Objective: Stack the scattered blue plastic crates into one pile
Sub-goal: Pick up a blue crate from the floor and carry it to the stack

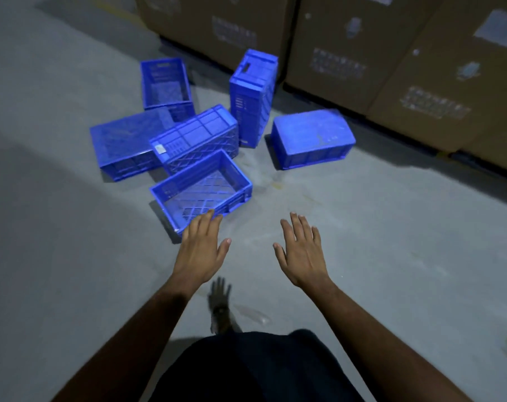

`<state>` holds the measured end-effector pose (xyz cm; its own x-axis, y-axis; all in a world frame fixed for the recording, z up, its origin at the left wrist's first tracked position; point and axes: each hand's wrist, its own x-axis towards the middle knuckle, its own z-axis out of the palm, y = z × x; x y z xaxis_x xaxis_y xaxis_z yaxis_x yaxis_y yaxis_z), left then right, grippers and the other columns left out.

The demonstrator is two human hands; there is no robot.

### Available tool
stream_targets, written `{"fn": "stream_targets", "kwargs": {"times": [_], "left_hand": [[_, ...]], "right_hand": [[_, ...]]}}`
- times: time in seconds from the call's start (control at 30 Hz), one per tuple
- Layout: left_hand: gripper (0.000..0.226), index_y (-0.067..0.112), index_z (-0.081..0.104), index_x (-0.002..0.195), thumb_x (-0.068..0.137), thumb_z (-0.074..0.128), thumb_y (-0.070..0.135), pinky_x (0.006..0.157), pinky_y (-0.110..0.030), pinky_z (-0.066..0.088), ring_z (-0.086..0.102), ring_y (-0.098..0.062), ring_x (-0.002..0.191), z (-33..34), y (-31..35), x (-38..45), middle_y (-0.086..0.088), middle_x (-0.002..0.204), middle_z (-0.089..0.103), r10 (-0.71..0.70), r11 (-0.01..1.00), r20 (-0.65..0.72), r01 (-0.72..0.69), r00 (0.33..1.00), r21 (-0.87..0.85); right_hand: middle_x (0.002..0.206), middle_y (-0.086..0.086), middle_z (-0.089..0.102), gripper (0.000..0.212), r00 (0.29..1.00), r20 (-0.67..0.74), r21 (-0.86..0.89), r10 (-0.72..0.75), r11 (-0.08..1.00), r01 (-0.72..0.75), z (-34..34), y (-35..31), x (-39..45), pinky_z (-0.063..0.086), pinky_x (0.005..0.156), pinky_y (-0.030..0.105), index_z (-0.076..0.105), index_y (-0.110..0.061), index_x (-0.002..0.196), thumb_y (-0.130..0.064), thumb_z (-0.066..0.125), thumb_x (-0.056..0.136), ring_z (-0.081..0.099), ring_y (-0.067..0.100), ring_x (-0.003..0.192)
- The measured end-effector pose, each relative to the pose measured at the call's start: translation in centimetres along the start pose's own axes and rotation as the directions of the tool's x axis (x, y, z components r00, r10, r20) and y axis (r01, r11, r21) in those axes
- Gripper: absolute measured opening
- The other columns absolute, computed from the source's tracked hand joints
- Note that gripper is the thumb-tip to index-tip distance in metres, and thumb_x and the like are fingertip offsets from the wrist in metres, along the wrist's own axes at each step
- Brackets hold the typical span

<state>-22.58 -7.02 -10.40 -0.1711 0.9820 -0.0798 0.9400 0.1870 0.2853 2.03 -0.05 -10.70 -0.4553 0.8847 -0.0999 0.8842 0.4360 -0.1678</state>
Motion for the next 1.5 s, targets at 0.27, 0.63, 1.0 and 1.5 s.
{"fn": "stream_targets", "kwargs": {"times": [0.27,0.63,1.0,1.5], "left_hand": [[0.064,0.016,0.047,0.143,0.092,0.036,0.054,0.105,-0.049,0.038,0.040,-0.032,0.133,-1.8,-8.9,5.5,-0.009,0.152,0.041,-0.137,0.990,0.012,0.138,0.990,-0.037],[0.062,0.005,0.056,0.132,0.085,0.049,0.044,0.091,-0.049,0.047,0.052,-0.040,0.117,-2.0,-17.5,20.1,-0.020,0.138,0.052,-0.235,0.969,0.013,0.235,0.972,-0.079],[0.063,0.009,0.048,0.139,0.089,0.043,0.047,0.097,-0.048,0.043,0.047,-0.037,0.127,-4.5,-27.3,28.3,-0.016,0.145,0.048,-0.337,0.941,0.003,0.336,0.942,-0.045],[0.061,0.005,0.049,0.141,0.094,0.043,0.044,0.113,-0.045,0.033,0.043,-0.035,0.134,-16.3,-61.9,27.7,-0.017,0.145,0.049,-0.291,0.956,-0.018,0.290,0.957,-0.033]], "right_hand": [[0.157,0.015,0.035,0.059,0.992,0.079,0.075,-0.098,0.993,0.092,1.7,-6.3,11.3,0.036,0.110,0.053,0.043,-0.014,0.144,-0.045,0.038,0.094,0.032,0.034,0.145],[0.156,0.017,0.034,0.059,0.948,0.168,0.071,-0.270,0.962,0.262,4.3,-9.8,33.3,0.036,0.107,0.052,0.041,-0.013,0.146,-0.043,0.045,0.095,0.032,0.035,0.143],[0.158,0.018,0.031,0.058,0.885,0.271,0.053,-0.379,0.924,0.380,7.2,-18.0,46.3,0.034,0.109,0.057,0.038,-0.012,0.147,-0.040,0.050,0.097,0.030,0.038,0.144],[0.158,0.014,0.033,0.064,0.906,0.246,0.034,-0.345,0.937,0.347,7.9,-51.4,56.7,0.028,0.112,0.060,0.043,-0.012,0.146,-0.046,0.038,0.093,0.028,0.033,0.147]]}}
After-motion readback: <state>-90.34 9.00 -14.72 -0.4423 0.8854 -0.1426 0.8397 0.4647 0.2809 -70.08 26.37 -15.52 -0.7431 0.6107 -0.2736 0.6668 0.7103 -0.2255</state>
